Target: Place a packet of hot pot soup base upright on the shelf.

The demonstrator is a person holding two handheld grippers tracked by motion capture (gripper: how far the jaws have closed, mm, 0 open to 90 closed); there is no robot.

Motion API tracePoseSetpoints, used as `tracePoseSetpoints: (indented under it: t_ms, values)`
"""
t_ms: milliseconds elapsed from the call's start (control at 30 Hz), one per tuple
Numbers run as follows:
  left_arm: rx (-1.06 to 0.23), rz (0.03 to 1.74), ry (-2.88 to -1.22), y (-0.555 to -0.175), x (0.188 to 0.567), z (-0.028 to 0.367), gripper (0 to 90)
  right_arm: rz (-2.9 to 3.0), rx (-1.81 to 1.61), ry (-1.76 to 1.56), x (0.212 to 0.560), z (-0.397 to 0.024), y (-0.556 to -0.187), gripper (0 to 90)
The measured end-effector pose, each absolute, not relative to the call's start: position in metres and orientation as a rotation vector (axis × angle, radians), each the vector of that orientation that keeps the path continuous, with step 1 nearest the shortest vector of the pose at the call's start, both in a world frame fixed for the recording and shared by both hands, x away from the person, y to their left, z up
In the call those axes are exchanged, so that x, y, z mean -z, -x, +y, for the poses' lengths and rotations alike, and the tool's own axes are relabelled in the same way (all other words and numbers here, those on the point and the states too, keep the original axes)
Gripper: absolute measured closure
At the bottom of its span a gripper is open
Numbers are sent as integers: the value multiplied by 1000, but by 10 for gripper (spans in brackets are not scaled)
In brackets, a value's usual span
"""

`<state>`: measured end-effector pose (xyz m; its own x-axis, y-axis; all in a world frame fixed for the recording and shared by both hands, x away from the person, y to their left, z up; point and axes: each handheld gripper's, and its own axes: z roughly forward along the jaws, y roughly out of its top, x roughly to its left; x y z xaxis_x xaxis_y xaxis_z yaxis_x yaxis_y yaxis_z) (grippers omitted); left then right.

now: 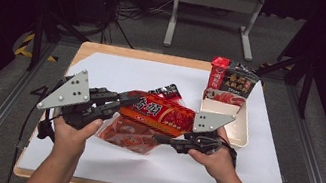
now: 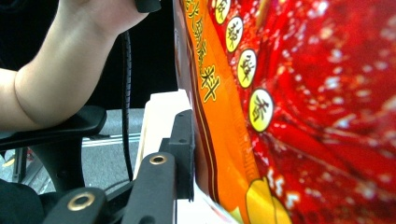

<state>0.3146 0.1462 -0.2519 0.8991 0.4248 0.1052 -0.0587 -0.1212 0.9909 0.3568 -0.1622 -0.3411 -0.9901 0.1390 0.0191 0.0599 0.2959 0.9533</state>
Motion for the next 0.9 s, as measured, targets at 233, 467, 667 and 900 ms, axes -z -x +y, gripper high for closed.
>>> tracePoseSetpoints:
  t_ms: [233, 467, 667, 900]
  values:
    - [-380, 306, -1621, -323, 257, 151, 900, 2517, -1745, -219, 330, -166, -353, 703]
    - [-371, 345, -1629, -328, 259, 152, 774, 2551, -1664, -270, 322, -171, -351, 705]
    - [-382, 398, -1653, -332, 264, 153, 579, 2549, -1631, -325, 316, -180, -354, 705]
    - [-350, 438, -1676, -339, 269, 158, 422, 2552, -1581, -397, 300, -194, -359, 704]
